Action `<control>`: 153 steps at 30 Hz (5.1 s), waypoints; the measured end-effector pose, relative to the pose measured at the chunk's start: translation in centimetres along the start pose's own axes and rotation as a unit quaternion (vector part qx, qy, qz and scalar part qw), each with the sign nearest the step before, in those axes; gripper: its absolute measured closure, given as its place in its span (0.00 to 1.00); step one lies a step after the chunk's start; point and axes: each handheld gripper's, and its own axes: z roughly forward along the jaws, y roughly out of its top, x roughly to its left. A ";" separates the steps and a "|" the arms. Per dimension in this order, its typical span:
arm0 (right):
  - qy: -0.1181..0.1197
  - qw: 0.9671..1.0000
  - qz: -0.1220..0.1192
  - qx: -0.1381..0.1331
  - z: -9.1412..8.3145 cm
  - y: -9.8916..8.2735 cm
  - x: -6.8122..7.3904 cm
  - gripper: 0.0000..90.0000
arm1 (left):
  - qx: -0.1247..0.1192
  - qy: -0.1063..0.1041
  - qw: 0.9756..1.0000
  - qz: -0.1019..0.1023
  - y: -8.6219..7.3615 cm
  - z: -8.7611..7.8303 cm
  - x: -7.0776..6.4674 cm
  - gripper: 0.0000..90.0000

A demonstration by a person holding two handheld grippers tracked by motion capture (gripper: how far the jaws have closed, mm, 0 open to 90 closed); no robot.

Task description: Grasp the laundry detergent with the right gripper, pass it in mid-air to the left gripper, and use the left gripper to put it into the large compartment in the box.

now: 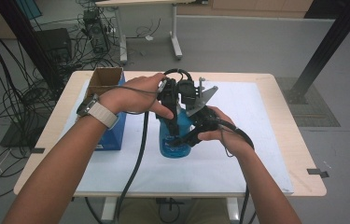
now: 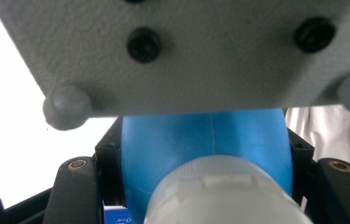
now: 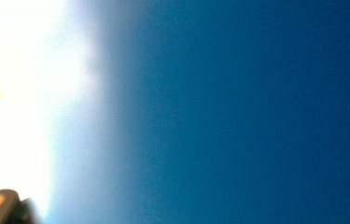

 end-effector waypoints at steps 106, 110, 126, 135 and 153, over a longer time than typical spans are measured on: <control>-0.009 1.000 -0.014 0.015 -0.6 0.3 0.7 0.49 | -0.018 0.011 1.000 -0.001 0.1 -0.1 -0.8 0.42; -0.007 1.000 -0.014 0.015 -0.7 0.3 0.7 0.49 | -0.021 0.011 1.000 -0.002 0.0 -0.1 -0.8 0.42; -0.009 1.000 -0.015 0.014 -0.6 0.4 0.5 0.49 | -0.025 0.011 1.000 -0.004 -0.1 -0.2 -0.7 0.42; -0.008 1.000 -0.017 0.014 -0.6 0.5 0.5 0.49 | -0.024 0.011 1.000 -0.005 -0.2 -0.2 -0.8 0.42; -0.009 1.000 -0.017 0.015 -0.5 0.6 0.6 0.49 | -0.022 0.012 1.000 -0.005 -0.2 -0.3 -0.8 0.42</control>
